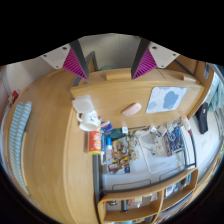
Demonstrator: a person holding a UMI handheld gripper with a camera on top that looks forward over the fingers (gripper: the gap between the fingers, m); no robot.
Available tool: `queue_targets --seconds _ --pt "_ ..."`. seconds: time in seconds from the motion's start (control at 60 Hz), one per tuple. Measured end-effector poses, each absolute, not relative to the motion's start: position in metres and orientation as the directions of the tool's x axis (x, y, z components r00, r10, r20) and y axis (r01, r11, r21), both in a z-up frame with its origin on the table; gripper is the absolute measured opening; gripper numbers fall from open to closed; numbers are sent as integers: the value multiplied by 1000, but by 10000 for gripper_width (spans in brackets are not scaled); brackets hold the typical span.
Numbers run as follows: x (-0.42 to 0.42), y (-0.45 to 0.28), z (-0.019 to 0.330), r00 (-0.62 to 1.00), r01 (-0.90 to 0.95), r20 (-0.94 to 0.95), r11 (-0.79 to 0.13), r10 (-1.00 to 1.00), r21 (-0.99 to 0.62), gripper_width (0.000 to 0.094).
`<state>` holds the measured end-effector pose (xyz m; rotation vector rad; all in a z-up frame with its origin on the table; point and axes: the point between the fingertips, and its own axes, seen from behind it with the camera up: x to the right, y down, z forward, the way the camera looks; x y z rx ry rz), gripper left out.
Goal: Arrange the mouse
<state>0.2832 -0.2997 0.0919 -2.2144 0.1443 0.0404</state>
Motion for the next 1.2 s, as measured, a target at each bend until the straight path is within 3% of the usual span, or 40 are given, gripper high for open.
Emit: queue_targets --seconds 0.267,0.767,0.867,0.983,1.2 --pt "209 -185 34 991 -131 -84 -647 -102 -752 849" --pt "175 -27 -18 989 -139 -55 -722 -139 -677 856" --pt "176 -11 -20 992 -113 -32 -740 -122 -663 830" --pt "168 6 -21 996 -81 -31 -744 -80 -663 695" --pt "155 28 -22 999 -31 -33 -761 -13 -648 625"
